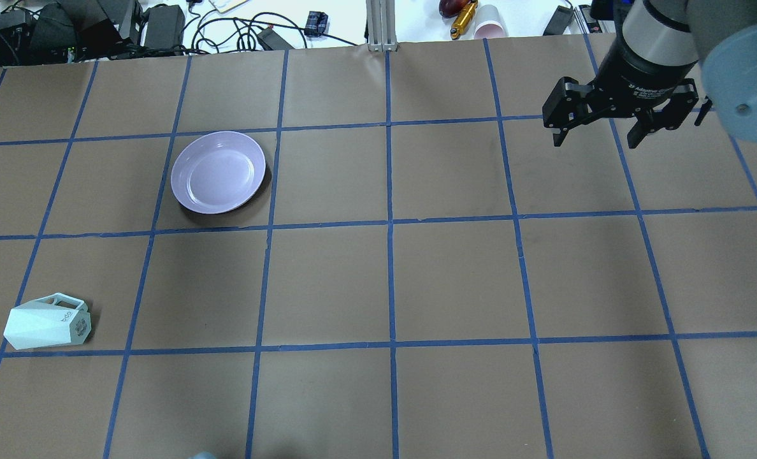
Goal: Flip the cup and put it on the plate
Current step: 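Move the left gripper back and down toward the mint-green mug, then lower the left gripper over the mug lying on its side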
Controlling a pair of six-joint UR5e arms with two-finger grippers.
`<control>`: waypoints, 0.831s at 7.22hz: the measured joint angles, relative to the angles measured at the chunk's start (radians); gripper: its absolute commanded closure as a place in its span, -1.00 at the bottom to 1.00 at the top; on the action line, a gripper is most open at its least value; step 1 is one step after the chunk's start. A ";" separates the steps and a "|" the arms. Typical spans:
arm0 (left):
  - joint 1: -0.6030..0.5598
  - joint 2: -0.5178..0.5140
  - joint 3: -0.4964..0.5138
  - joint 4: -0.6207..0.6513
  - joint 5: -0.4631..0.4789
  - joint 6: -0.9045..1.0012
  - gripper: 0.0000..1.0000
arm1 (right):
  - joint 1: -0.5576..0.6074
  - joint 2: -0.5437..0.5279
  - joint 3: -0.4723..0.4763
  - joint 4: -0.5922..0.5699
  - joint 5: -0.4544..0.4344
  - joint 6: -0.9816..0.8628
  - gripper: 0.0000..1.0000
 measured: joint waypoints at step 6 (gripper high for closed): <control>0.305 -0.041 -0.086 -0.004 -0.060 0.253 -1.00 | 0.000 0.000 0.000 0.000 0.000 0.000 -1.00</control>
